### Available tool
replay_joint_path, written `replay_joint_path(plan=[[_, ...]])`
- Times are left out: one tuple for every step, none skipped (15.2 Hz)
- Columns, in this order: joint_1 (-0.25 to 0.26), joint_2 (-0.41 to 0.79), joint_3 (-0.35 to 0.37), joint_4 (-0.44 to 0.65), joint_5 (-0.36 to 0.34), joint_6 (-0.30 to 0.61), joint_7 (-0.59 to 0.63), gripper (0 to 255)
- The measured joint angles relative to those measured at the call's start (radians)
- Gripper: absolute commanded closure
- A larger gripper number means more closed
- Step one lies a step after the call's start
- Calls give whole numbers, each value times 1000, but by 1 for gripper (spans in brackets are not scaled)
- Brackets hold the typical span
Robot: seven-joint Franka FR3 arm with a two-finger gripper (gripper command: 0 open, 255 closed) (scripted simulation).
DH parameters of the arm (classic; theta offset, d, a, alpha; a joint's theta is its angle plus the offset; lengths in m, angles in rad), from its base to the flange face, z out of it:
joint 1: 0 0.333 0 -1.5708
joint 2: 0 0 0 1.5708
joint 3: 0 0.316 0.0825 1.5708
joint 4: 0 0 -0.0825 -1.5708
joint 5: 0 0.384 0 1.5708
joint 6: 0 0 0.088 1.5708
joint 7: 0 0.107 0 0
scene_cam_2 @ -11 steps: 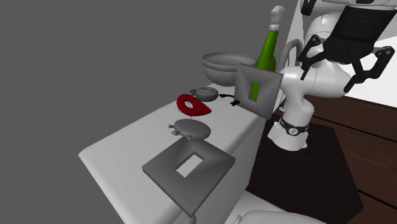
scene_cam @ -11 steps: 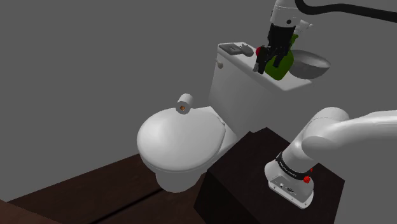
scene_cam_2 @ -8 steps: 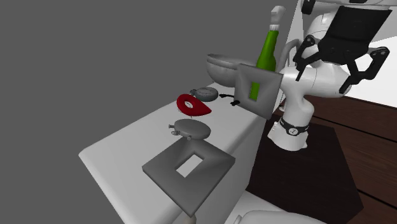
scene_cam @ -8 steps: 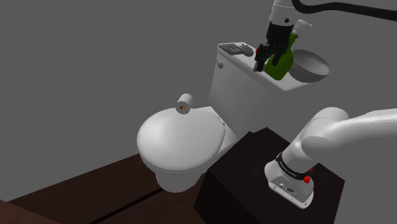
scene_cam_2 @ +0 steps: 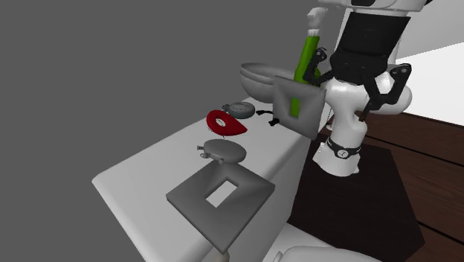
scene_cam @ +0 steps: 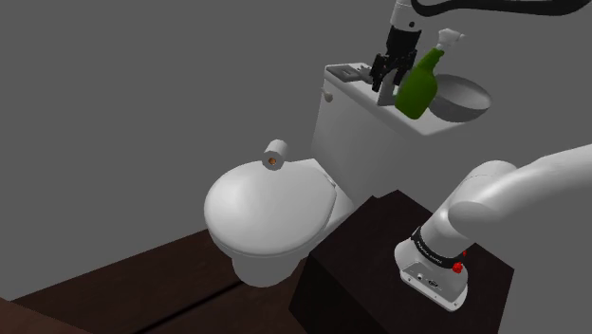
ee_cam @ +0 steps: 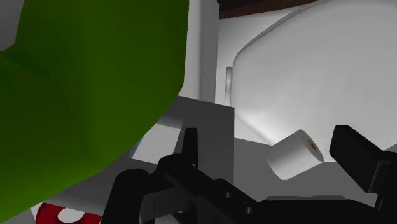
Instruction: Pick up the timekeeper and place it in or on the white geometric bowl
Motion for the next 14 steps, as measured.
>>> replay_joint_path(plan=[[-4, 24, -14, 18, -3, 16, -14, 0], [-6, 51, -27, 33, -5, 36, -25, 0], [-12, 86, -49, 59, -8, 56, -46, 0], [-14, 119, -63, 78, -7, 79, -59, 0], [-16, 138, -74, 93, -6, 92, -70, 0], [-19, 169, -88, 123, -2, 102, -86, 0], [-19, 208, -100, 154, 5, 120, -98, 0], [-21, 244, -113, 185, 11, 132, -113, 0], [-23, 275, -125, 212, 18, 145, -126, 0], [-26, 306, -139, 238, 27, 159, -143, 0], [-28, 338, -150, 270, 37, 166, -157, 0], [-32, 370, -163, 307, 48, 168, -176, 0], [-36, 402, -174, 340, 61, 175, -192, 0], [-41, 437, -187, 372, 75, 186, -211, 0]])
